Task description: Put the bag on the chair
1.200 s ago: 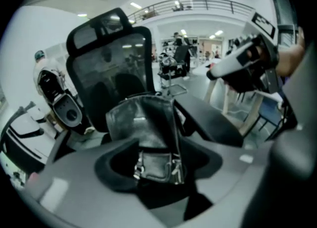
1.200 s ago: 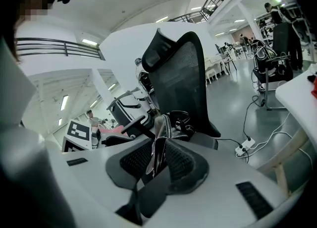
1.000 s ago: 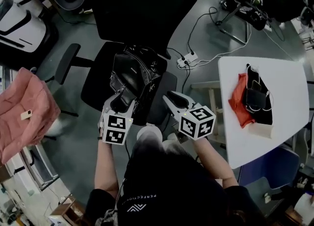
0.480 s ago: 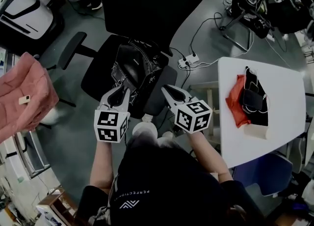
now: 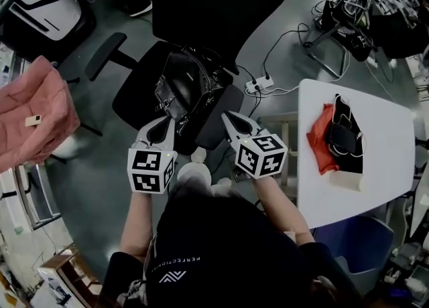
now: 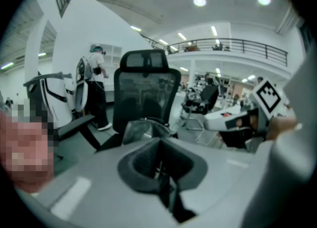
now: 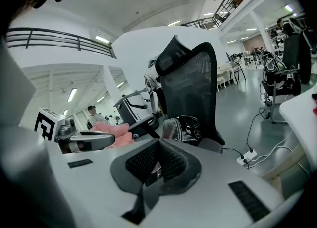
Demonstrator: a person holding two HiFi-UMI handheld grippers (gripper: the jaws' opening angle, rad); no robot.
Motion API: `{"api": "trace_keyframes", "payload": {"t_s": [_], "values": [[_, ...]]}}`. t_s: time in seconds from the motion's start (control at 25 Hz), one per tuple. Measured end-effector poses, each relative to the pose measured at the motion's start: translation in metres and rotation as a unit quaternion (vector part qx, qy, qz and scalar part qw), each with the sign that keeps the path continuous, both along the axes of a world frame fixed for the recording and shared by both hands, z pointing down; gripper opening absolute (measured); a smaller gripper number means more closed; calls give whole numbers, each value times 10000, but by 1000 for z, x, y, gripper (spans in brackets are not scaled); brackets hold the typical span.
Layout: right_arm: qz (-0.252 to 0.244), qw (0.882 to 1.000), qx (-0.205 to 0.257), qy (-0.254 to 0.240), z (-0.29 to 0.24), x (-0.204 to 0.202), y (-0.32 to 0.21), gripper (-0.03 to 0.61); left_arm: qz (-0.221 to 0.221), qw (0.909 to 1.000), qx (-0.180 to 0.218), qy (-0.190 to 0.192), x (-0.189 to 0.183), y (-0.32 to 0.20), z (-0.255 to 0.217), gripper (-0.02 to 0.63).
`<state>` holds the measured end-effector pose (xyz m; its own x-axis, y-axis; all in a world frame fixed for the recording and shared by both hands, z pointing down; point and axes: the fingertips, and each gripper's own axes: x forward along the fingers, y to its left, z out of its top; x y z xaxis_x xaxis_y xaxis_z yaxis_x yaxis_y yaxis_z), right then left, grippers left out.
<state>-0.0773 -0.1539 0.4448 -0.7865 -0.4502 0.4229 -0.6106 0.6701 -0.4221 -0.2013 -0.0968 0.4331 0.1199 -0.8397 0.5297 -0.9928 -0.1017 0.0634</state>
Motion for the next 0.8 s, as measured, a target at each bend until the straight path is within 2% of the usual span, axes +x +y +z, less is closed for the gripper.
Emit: {"api": "trace_keyframes", "payload": {"t_s": [0.28,0.8], "values": [[-145,9997,13,207,5,0,11,0,-75,10000,-9,-24,5,10,2,9],[-137,9997,15,223,3,-2,12,-2,-244,9997,-27,62,-2,14,4,9]]}}
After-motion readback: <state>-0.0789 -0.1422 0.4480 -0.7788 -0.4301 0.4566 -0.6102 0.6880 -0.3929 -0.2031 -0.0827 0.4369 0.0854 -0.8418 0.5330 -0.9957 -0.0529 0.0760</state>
